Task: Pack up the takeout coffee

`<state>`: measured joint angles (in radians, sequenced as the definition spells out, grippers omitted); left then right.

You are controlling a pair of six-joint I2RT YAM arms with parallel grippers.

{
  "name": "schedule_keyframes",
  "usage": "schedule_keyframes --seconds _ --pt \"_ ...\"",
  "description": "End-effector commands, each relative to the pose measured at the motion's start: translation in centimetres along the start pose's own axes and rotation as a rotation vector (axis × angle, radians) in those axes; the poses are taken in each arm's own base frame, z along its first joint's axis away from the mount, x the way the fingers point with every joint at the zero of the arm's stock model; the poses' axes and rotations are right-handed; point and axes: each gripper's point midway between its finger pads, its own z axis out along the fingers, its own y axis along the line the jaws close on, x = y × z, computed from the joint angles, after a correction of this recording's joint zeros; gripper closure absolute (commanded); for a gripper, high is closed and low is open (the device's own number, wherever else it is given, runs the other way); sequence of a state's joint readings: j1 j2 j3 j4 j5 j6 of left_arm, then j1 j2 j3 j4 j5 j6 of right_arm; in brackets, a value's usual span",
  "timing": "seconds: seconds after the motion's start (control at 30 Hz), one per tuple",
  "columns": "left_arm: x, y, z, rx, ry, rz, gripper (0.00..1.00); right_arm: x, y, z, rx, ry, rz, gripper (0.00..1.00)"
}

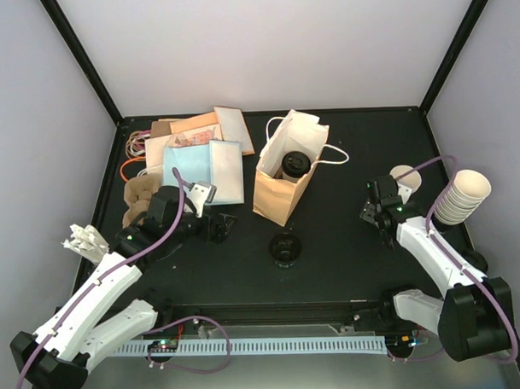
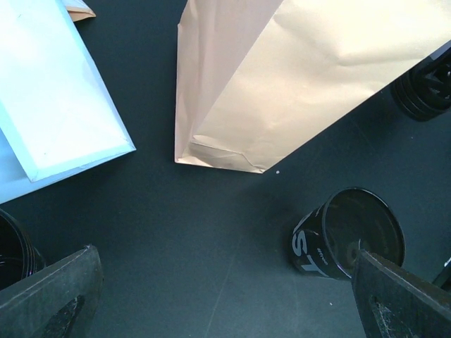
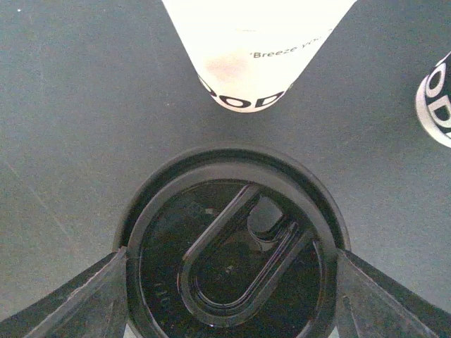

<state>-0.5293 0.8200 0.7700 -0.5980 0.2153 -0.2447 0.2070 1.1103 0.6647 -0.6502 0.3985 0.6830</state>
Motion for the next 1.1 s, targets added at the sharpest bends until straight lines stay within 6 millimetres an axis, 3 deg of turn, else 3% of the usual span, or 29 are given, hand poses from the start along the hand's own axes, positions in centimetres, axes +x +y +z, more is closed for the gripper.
schedule_keyframes --seconds 0.0,0.1,0.23,0.37,0.5,0.63,0.83,0.97,1.07 --pt "-0.5 -0.4 -0.4 0.024 -0.014 0.01 0.01 0.0 -0.1 0.6 -0.032 0.031 0.076 0.28" --pt "-0.5 -0.4 -0.4 0.024 -0.014 0.01 0.01 -1.0 -1.1 -0.3 0.09 -0.047 0.018 0.29" --pt "-0.5 -0.6 -0.4 0.031 -0.015 0.012 0.01 0.6 0.4 0.8 -0.055 0.047 0.065 0.28" --pt "-0.4 -0.7 -0.4 0.042 -0.011 0.012 0.01 0.2 -0.7 0.1 0.053 0.055 0.042 0.29" --pt "-0.3 -2.1 -0.4 0.123 0.001 0.018 0.01 2.0 -0.1 0.1 0.041 0.198 0.054 0.28" --pt "-0.3 -4.5 -0.8 0.247 -0.001 -0.029 0.02 3.0 0.7 -0.9 -0.03 0.247 0.098 0.28" --pt "-0.6 -9.2 -1.7 0.391 -0.033 -0.057 0.09 2.8 0.6 -1.8 -0.062 0.223 0.12 0.28" --pt "-0.3 -13.5 -1.9 0.471 -0.017 -0.038 0.1 3.2 0.6 -2.2 -0.082 0.231 0.135 0.28" --pt "0.5 -17.2 -0.7 0.53 0.024 -0.017 0.14 2.9 0.2 -3.0 -0.091 0.214 0.159 0.28"
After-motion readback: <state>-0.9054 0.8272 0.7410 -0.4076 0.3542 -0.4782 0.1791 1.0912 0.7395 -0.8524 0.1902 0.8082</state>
